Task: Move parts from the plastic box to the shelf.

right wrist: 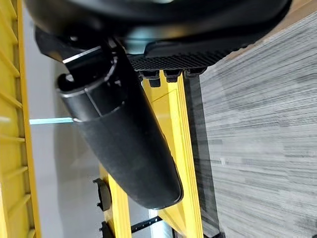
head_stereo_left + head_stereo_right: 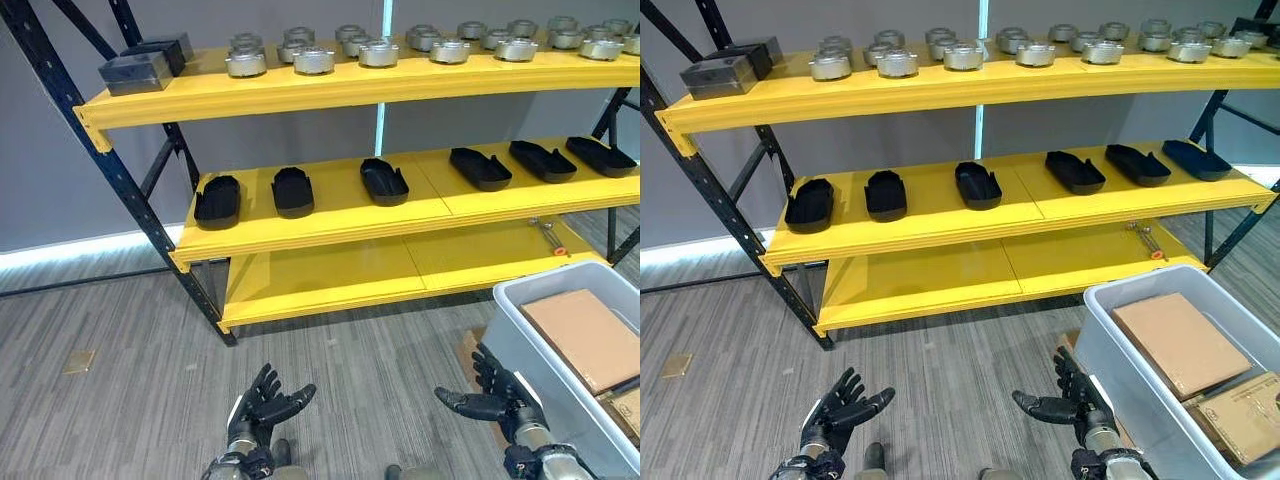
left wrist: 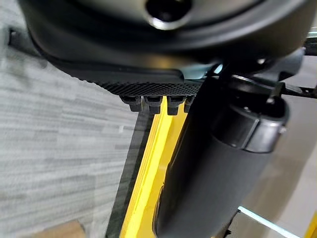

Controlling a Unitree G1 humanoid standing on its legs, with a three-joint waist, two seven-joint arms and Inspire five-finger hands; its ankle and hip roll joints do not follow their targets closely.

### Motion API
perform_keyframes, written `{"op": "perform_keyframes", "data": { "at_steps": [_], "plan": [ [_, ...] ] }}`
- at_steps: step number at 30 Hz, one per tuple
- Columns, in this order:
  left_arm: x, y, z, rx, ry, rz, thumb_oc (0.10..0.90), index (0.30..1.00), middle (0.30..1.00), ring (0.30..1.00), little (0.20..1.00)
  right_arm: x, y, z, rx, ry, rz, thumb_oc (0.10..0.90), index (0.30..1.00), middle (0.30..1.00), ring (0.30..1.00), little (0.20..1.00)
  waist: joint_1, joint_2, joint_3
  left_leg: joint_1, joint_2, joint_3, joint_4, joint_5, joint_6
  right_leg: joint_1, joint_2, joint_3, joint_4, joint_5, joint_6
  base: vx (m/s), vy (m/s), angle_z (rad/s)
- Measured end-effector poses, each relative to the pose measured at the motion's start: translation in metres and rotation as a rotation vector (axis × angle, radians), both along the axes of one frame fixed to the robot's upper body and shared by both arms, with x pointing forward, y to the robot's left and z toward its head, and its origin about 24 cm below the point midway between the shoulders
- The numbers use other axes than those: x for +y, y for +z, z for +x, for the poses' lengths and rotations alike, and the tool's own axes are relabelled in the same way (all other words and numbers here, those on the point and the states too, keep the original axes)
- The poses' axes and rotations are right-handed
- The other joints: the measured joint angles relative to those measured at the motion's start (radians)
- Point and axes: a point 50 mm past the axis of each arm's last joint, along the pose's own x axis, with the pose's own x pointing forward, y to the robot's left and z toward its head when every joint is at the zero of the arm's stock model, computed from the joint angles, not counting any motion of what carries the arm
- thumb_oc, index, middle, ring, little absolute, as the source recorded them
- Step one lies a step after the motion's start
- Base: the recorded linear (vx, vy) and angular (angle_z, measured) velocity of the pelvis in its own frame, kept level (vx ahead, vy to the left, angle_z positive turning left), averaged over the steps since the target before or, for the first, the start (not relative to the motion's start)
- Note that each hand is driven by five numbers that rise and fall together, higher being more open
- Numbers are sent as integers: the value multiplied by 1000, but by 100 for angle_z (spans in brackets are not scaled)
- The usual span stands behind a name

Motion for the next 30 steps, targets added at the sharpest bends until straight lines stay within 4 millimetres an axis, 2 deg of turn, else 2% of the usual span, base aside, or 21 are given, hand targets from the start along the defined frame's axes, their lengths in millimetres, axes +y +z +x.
{"op": "perform_keyframes", "data": {
  "at_steps": [1, 3, 4, 5, 6, 7, 8, 9, 10, 11, 12, 13, 14, 15, 17, 19, 21, 25, 30],
  "plan": [
    [11, 11, 15, -50, -36, 53, 900, 1000, 1000, 1000, 1000, 7, -1, 3, -4, 18, 16, 900, 1000, 1000, 1000, 1000, -18, -97, 47, -48, -64, -4, 141, 38, -15, 7, -37, 0, 2, 12, -6, -91, -44, 72],
    [8, 9, 18, -41, -52, 43, 900, 1000, 1000, 1000, 1000, 6, -4, 1, 17, 8, 15, 900, 1000, 1000, 1000, 1000, 15, -114, 49, -81, -109, 13, 406, 54, 2, 12, -75, -13, -38, 55, -7, -43, 55, 20],
    [8, 8, 15, -29, -50, 42, 900, 1000, 1000, 1000, 1000, 7, -1, 5, -6, 9, 15, 900, 1000, 1000, 1000, 1000, 16, -107, 52, -48, -115, 36, 496, 36, -4, 34, -75, -15, -105, 105, -10, 6, 109, -28],
    [8, 7, 15, -27, -48, 43, 900, 1000, 1000, 1000, 1000, 7, 1, 7, -18, 6, 16, 900, 1000, 1000, 1000, 1000, 7, -99, 54, -5, -124, 32, 505, 18, -6, 47, -76, -15, -141, 131, -11, 35, 147, 0],
    [8, 8, 15, -29, -50, 42, 900, 1000, 1000, 1000, 1000, 6, 3, 9, -30, -3, 18, 900, 1000, 1000, 1000, 1000, -11, -76, 46, 41, -123, 23, 489, -7, -9, 52, -73, -20, -168, 146, 13, 26, 154, 20],
    [7, 8, 15, -29, -55, 41, 900, 1000, 1000, 1000, 1000, 5, 4, 10, -39, -13, 19, 900, 1000, 1000, 1000, 1000, -27, -63, 43, 94, -123, 15, 423, -16, -7, 48, -73, -23, -180, 151, 20, 12, 131, 35],
    [5, 9, 19, -38, -66, 41, 900, 1000, 1000, 1000, 1000, 3, 4, 12, -51, -37, 24, 900, 1000, 1000, 1000, 1000, -44, -50, 43, 170, -131, 14, 271, -9, -45, 40, -81, -15, -191, 169, 43, -5, 210, 34],
    [7, 10, 23, -43, -74, 52, 900, 1000, 1000, 1000, 1000, 5, -1, 12, -45, -78, 56, 900, 1000, 1000, 1000, 1000, -44, -83, 52, 203, -165, 51, 196, 25, -47, 42, -113, 17, -207, 174, 55, -3, 200, 30],
    [5, 11, 25, -51, -86, 52, 900, 1000, 1000, 1000, 1000, 5, -3, 10, -39, -89, 62, 900, 1000, 1000, 1000, 1000, -52, -82, 50, 212, -186, 64, 155, 52, -43, 39, -131, 30, -251, 178, 85, -1, 201, 9],
    [5, 12, 26, -56, -91, 55, 900, 1000, 1000, 1000, 1000, 5, -4, 10, -36, -87, 66, 900, 1000, 1000, 1000, 1000, -50, -75, 49, 194, -195, 71, 156, 55, -39, 40, -140, 36, -285, 182, 93, 18, 174, -12],
    [5, 12, 26, -53, -94, 57, 900, 1000, 1000, 1000, 1000, 7, -6, 12, -29, -82, 72, 900, 1000, 1000, 1000, 1000, -47, -54, 40, 174, -198, 71, 136, 68, -11, 46, -146, 36, -322, 197, 104, -1, 199, -38],
    [4, 12, 24, -52, -93, 55, 900, 1000, 1000, 1000, 1000, 8, -7, 10, -19, -73, 78, 900, 1000, 1000, 1000, 1000, -38, -24, 36, 175, -184, 97, 101, 108, 16, 37, -139, 34, -269, 203, 76, -19, 240, -45],
    [16, 15, 18, -53, -84, 93, 900, 1000, 1000, 1000, 1000, 15, -11, 7, -4, -63, 101, 900, 1000, 1000, 1000, 1000, -29, -75, -1, 176, -225, 115, 71, 126, 10, 38, -182, 39, -258, 153, 66, -48, 180, -56],
    [21, 15, 17, -51, -69, 107, 900, 1000, 1000, 1000, 1000, 19, -10, 12, -13, -51, 108, 900, 1000, 1000, 1000, 1000, -16, -85, 0, 173, -233, 106, 72, 134, 8, 42, -195, 46, -294, 193, 114, -35, 145, -50],
    [24, 14, 15, -43, -64, 114, 900, 1000, 1000, 1000, 1000, 24, -10, 13, -19, -42, 120, 900, 1000, 1000, 1000, 1000, -9, -93, -4, 171, -229, 103, 74, 136, 7, 57, -190, 41, -328, 198, 114, -7, 89, -29],
    [21, 14, 16, -48, -68, 109, 900, 1000, 1000, 1000, 1000, 28, -13, 11, -7, -37, 132, 900, 1000, 1000, 1000, 1000, -9, -122, -18, 169, -230, 103, 77, 136, -2, 56, -191, 43, -340, 226, 114, 11, 51, -1],
    [20, 14, 16, -47, -67, 104, 900, 1000, 1000, 1000, 1000, 30, -14, 11, -5, -34, 138, 900, 1000, 1000, 1000, 1000, -7, -134, -27, 166, -227, 102, 82, 133, -6, 62, -189, 43, -353, 233, 105, 3, 21, 0],
    [19, 13, 16, -46, -73, 108, 900, 1000, 1000, 1000, 1000, 35, -14, 11, -2, -14, 144, 900, 1000, 1000, 1000, 1000, -6, -137, -37, 163, -227, 102, 88, 133, -6, 74, -188, 43, -372, 261, 98, 0, 0, 0],
    [19, 14, 17, -46, -70, 112, 900, 1000, 1000, 1000, 1000, 35, -14, 11, -1, -2, 141, 900, 1000, 1000, 1000, 1000, -6, -113, -50, 163, -225, 102, 89, 132, -10, 84, -180, 44, -383, 276, 107, 0, 0, 0]
  ]
}}
